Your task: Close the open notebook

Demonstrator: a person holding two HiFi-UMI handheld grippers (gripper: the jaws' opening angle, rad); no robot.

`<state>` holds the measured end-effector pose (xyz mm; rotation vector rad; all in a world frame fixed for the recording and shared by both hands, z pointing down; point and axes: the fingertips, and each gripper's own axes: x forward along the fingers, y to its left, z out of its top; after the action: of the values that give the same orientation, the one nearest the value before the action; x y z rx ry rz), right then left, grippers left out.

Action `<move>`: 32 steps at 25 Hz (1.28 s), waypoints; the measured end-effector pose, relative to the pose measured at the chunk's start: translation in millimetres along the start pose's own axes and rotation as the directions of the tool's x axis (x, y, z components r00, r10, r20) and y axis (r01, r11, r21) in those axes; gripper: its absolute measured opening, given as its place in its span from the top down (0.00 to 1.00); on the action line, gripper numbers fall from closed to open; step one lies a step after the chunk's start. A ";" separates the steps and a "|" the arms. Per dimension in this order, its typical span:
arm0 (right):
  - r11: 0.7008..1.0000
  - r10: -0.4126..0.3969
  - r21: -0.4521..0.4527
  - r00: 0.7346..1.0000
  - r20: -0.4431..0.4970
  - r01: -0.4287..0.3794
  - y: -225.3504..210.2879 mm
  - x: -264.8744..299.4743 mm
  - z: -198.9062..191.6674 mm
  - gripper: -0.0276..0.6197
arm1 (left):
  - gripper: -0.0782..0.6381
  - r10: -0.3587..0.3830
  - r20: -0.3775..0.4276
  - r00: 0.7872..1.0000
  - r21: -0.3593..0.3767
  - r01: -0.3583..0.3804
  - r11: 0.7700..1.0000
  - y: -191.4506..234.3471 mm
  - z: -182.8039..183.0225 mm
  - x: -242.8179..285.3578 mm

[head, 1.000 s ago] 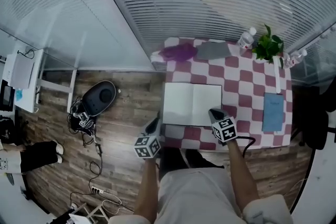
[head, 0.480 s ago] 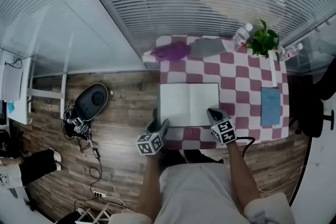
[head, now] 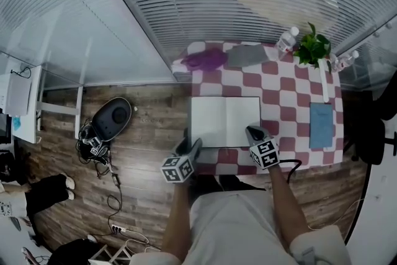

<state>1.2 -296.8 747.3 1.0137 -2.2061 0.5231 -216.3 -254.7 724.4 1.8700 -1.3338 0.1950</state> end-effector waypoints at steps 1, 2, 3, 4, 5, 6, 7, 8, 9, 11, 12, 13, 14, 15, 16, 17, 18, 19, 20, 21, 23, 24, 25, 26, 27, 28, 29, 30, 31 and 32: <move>1.000 -0.003 -0.006 1.000 0.001 0.003 0.4 -0.2 0.0 0.96 | 0.56 -0.006 0.006 1.000 0.001 0.006 1.000 -2.5 2.4 -2.1; 1.000 -0.006 -0.012 1.000 0.003 0.006 0.8 -0.2 0.2 0.96 | 0.56 -0.012 0.012 1.000 0.001 0.012 1.000 -5.2 5.0 -4.2; 1.000 -0.009 -0.015 1.000 0.005 0.009 0.9 -0.1 0.3 0.96 | 0.56 -0.019 0.017 1.000 0.001 0.019 1.000 -8.3 7.9 -6.2; 1.000 -0.011 -0.017 1.000 0.006 0.011 0.7 -0.1 0.3 0.96 | 0.56 -0.027 0.023 0.999 0.001 0.027 1.000 -11.8 11.0 -8.2; 1.000 -0.012 -0.017 1.000 0.005 0.012 0.5 -0.3 0.2 0.96 | 0.56 -0.035 0.030 0.999 0.001 0.035 0.999 -15.8 14.1 -10.1; 1.000 -0.013 -0.017 1.000 0.004 0.013 0.4 -0.7 0.2 0.96 | 0.56 -0.045 0.038 0.998 0.001 0.045 0.999 -19.9 17.0 -12.3; 1.000 -0.013 -0.017 1.000 0.005 0.013 0.6 -1.1 0.2 0.96 | 0.56 -0.054 0.045 0.998 0.002 0.054 0.999 -23.9 19.5 -14.6; 1.000 -0.013 -0.018 1.000 0.006 0.013 0.9 -1.2 0.1 0.95 | 0.56 -0.063 0.053 0.997 0.004 0.063 0.998 -27.7 21.7 -16.8; 1.000 -0.013 -0.019 1.000 0.007 0.013 1.0 -1.1 -0.2 0.96 | 0.56 -0.073 0.061 0.995 0.004 0.073 0.997 -31.6 23.7 -18.7; 1.000 -0.014 -0.023 1.000 0.008 0.014 1.0 -0.9 -0.9 0.96 | 0.56 -0.097 0.080 0.992 -0.002 0.097 0.995 -39.8 28.1 -21.8; 1.000 -0.015 -0.026 1.000 0.010 0.015 0.9 -0.9 -1.2 0.96 | 0.56 -0.109 0.090 0.990 -0.006 0.110 0.994 -44.3 30.6 -23.3; 0.999 -0.016 -0.029 1.000 0.014 0.016 1.1 -1.0 -1.4 0.96 | 0.56 -0.121 0.099 0.988 -0.007 0.123 0.992 -49.0 33.0 -25.1; 0.999 -0.016 -0.033 1.000 0.017 0.016 1.5 -1.2 -1.5 0.96 | 0.56 -0.132 0.105 0.986 -0.004 0.133 0.991 -53.9 35.1 -26.9; 0.999 -0.015 -0.037 1.000 0.020 0.016 2.1 -1.7 -1.7 0.96 | 0.56 -0.142 0.108 0.984 0.003 0.142 0.990 -58.9 36.8 -28.8; 0.999 -0.014 -0.040 1.000 0.020 0.015 3.0 -2.3 -1.7 0.96 | 0.56 -0.150 0.110 0.983 0.014 0.150 0.989 -64.3 38.4 -30.4; 0.999 -0.013 -0.043 1.000 0.021 0.014 3.8 -2.7 -1.4 0.96 | 0.56 -0.159 0.111 0.981 0.027 0.157 0.987 -69.9 40.1 -31.7; 0.999 -0.012 -0.046 1.000 0.022 0.013 4.3 -2.6 -1.3 0.96 | 0.56 -0.168 0.111 0.979 0.042 0.165 0.985 -75.7 42.0 -32.7; 0.999 -0.012 -0.048 1.000 0.023 0.013 4.4 -2.1 -1.6 0.96 | 0.56 -0.177 0.110 0.978 0.057 0.172 0.983 -81.6 43.7 -33.5; 0.999 -0.012 -0.050 1.000 0.026 0.013 5.0 -2.4 -0.8 0.96 | 0.56 -0.185 0.109 0.977 0.072 0.178 0.981 -87.1 45.0 -34.1; 0.999 -0.010 -0.049 1.000 0.027 0.012 6.3 -3.6 1.1 0.96 | 0.56 -0.191 0.107 0.976 0.085 0.182 0.980 -92.0 46.0 -34.5; 0.999 -0.004 -0.048 1.000 0.027 0.005 8.4 -5.4 3.2 0.96 | 0.56 -0.197 0.104 0.975 0.107 0.186 0.977 -99.5 47.2 -34.5; 0.999 0.001 -0.046 1.000 0.026 0.001 8.4 -5.6 3.0 0.95 | 0.56 -0.200 0.102 0.975 0.116 0.188 0.975 -102.6 47.6 -34.3; 0.999 0.004 -0.043 1.000 0.026 -0.003 7.7 -5.4 2.3 0.95 | 0.56 -0.205 0.099 0.974 0.122 0.192 0.974 -105.7 47.9 -34.1; 0.999 0.005 -0.043 1.000 0.028 -0.004 6.5 -4.8 1.4 0.96 | 0.56 -0.211 0.096 0.973 0.128 0.198 0.972 -109.2 48.1 -34.0; 0.999 0.005 -0.042 1.000 0.030 -0.004 5.9 -4.7 0.9 0.96 | 0.56 -0.218 0.093 0.972 0.134 0.205 0.970 -113.1 48.2 -34.1; 0.999 0.005 -0.041 1.000 0.031 -0.004 6.5 -5.7 1.2 0.95 | 0.56 -0.225 0.090 0.970 0.141 0.211 0.967 -117.3 48.0 -34.3; 0.999 0.005 -0.040 0.999 0.032 -0.004 7.5 -7.3 2.0 0.95 | 0.56 -0.230 0.089 0.969 0.149 0.215 0.965 -121.5 48.0 -34.4; 0.999 0.003 -0.044 0.999 0.036 -0.001 8.1 -8.4 2.8 0.95 | 0.56 -0.233 0.088 0.968 0.157 0.218 0.963 -125.6 48.3 -34.1; 0.999 0.001 -0.050 0.999 0.042 0.002 8.4 -9.2 3.4 0.95 | 0.56 -0.235 0.087 0.968 0.164 0.218 0.962 -129.3 48.6 -33.7; 0.998 0.000 -0.058 0.999 0.048 0.003 8.8 -9.6 3.6 0.95 | 0.56 -0.234 0.085 0.968 0.173 0.217 0.961 -132.6 48.6 -33.1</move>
<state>-2.3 -288.5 737.3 1.0070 -2.2490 0.4353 -133.6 -249.3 605.4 2.1800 -1.1899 0.0901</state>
